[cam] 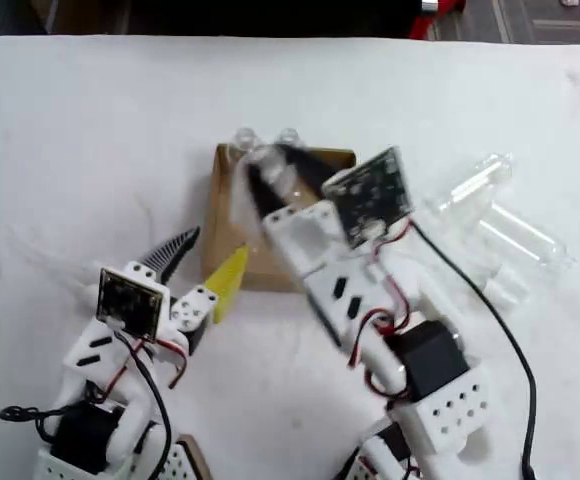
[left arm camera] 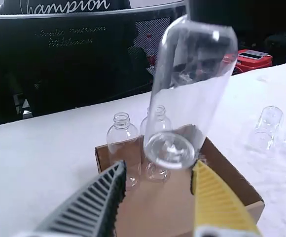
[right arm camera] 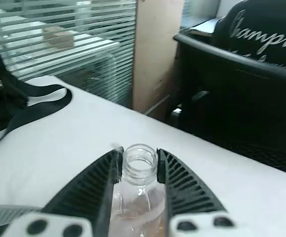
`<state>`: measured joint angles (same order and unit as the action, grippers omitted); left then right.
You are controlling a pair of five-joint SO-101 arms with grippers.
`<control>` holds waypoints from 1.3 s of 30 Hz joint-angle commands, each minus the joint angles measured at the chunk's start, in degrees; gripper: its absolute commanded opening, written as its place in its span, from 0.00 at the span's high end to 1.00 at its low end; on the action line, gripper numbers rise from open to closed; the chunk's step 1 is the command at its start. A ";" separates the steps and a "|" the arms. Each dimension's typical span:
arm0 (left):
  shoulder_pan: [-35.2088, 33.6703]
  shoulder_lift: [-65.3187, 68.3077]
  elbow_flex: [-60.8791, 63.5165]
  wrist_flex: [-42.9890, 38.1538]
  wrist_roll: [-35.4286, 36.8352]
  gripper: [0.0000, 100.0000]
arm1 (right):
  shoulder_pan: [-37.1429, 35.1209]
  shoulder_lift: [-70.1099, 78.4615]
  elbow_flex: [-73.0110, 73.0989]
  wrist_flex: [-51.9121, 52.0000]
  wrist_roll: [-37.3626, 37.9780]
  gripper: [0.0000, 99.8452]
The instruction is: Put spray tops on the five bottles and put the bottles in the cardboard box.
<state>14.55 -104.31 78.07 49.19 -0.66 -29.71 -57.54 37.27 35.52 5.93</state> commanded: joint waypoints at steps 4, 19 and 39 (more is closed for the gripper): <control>-10.95 -0.48 -0.26 -0.79 -0.26 0.80 | 10.77 6.46 1.05 -5.14 2.20 0.98; -22.11 -0.40 8.44 -13.54 6.33 0.80 | 16.13 31.08 8.35 -34.95 2.55 0.98; -20.26 -0.40 9.58 -13.89 6.24 0.80 | 17.36 45.76 8.44 -47.52 2.55 0.98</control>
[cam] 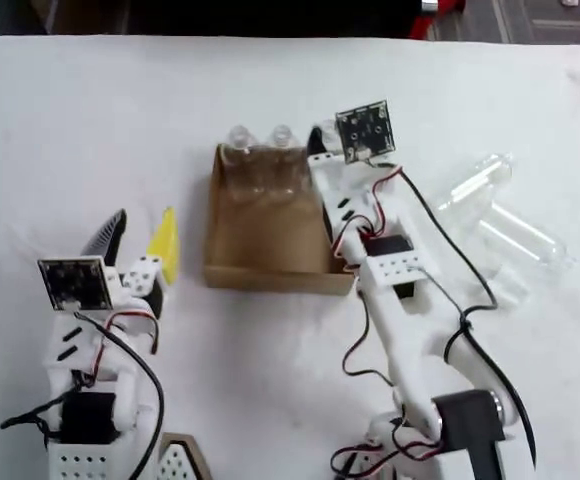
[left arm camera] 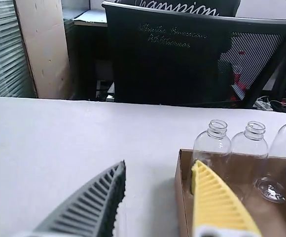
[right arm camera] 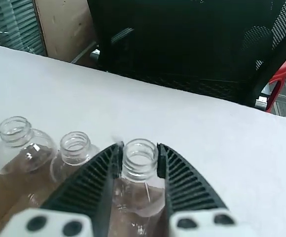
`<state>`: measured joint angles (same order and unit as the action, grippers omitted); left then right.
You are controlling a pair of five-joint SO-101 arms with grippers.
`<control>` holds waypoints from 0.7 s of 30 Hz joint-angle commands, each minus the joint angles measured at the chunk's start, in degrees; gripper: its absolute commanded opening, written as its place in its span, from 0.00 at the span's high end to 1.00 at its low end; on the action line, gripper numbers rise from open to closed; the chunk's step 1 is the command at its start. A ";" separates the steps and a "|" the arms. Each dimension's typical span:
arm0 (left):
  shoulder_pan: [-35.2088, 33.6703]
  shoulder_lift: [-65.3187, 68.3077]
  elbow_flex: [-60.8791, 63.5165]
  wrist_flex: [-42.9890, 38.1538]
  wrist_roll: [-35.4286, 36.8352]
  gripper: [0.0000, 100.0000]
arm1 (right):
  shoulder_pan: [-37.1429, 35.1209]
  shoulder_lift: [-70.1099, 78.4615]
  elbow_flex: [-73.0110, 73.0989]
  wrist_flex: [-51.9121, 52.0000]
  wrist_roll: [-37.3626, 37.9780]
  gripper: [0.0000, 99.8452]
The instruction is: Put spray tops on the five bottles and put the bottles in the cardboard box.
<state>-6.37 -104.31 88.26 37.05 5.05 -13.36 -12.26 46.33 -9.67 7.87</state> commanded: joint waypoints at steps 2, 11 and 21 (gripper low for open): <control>0.66 -0.40 -0.62 -1.76 0.53 0.80 | 1.45 1.71 -0.70 -3.65 0.62 0.98; 0.66 -0.40 -0.62 -1.76 0.53 0.80 | 1.10 4.35 -0.70 -5.85 0.62 0.98; 0.66 -0.40 -0.62 -1.76 0.53 0.80 | 1.10 4.53 -0.35 -5.85 0.62 0.98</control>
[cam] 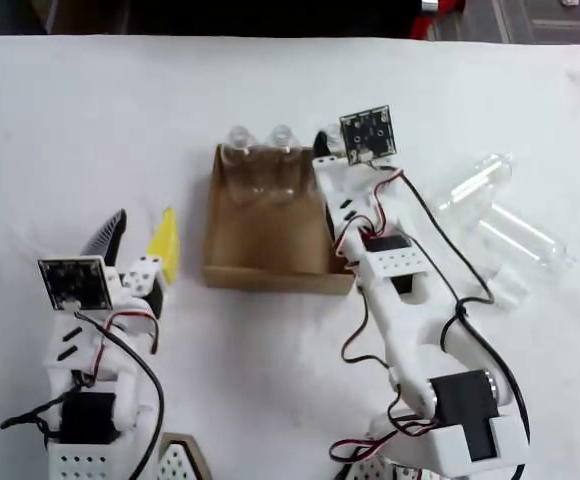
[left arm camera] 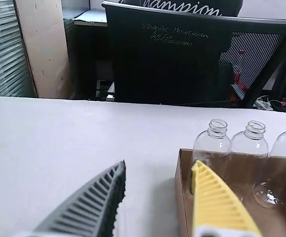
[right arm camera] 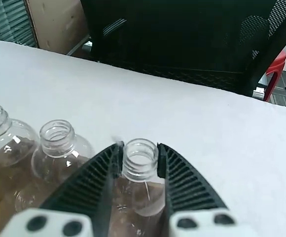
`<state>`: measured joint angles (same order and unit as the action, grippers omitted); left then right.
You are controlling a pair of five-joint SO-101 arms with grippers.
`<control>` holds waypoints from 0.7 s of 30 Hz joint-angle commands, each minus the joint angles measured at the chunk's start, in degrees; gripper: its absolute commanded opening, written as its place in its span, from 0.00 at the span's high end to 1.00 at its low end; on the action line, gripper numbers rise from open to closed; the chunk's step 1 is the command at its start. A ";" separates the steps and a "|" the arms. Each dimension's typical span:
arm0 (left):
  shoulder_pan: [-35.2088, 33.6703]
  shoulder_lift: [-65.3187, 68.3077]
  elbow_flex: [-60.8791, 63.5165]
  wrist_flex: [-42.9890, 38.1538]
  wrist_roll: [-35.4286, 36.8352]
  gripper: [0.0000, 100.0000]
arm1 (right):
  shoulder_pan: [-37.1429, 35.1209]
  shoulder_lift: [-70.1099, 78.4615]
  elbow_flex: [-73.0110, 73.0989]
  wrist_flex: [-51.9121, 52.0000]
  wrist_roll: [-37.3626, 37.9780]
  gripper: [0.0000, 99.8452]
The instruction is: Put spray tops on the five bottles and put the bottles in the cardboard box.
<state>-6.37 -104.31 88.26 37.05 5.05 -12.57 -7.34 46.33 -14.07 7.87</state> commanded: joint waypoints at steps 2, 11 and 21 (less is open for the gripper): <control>0.66 -0.40 -0.62 -1.76 0.53 0.80 | 0.31 -0.40 -0.35 -1.45 0.62 0.98; 0.57 -0.40 -0.70 -1.58 0.53 0.80 | 0.31 4.70 -1.58 -5.14 0.62 0.98; 0.57 -0.40 -0.62 -1.76 0.53 0.80 | 0.22 4.00 -1.23 -5.14 0.62 0.98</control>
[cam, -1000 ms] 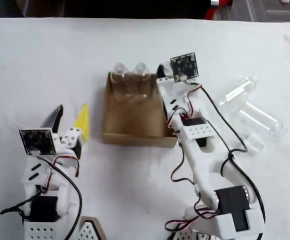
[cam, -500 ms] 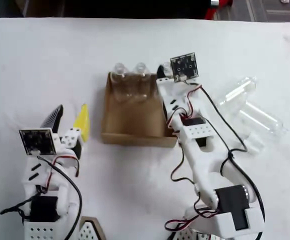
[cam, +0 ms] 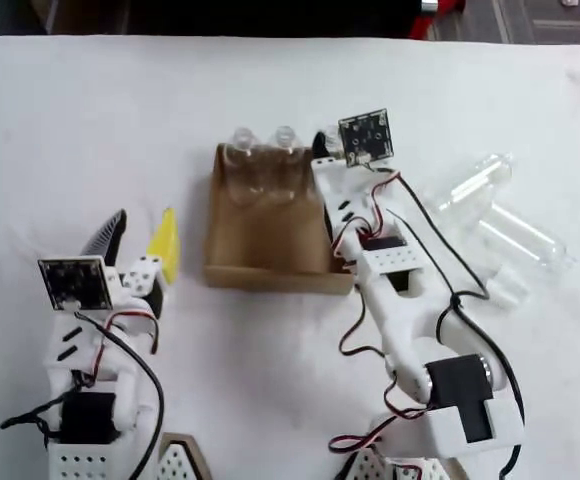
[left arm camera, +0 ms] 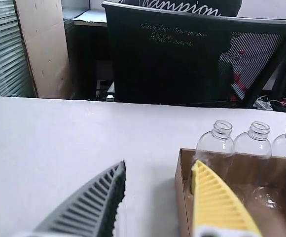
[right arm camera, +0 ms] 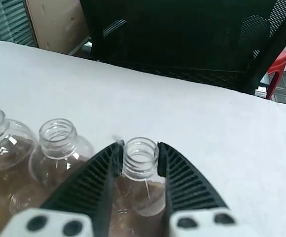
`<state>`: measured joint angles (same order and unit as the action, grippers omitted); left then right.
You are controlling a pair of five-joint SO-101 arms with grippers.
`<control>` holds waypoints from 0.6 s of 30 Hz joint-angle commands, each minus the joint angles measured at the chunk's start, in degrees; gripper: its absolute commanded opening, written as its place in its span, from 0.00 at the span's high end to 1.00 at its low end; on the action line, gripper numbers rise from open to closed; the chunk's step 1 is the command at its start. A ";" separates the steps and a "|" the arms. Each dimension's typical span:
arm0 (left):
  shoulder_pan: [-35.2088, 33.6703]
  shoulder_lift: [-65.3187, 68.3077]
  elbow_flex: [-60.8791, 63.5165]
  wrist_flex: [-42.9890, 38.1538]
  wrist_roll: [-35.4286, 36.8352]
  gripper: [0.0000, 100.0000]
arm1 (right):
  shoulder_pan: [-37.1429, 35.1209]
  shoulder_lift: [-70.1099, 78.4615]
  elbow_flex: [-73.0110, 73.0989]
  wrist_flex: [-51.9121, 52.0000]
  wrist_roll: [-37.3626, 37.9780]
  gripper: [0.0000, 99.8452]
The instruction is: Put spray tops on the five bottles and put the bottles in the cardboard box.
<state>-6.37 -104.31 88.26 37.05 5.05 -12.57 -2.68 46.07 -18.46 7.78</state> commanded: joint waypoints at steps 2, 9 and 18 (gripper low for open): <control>0.57 -0.40 -0.62 -1.76 0.53 0.80 | 0.22 -0.66 -0.97 0.13 0.70 0.98; 0.57 -0.40 -0.62 -1.76 0.53 0.80 | -2.07 -0.75 -1.14 2.95 0.70 0.85; 0.57 -0.40 -0.62 -1.76 0.53 0.80 | -1.80 -2.15 -0.88 2.95 0.70 0.82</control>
<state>-6.37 -104.31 88.26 36.97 5.05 -14.24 -2.59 46.15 -15.74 7.87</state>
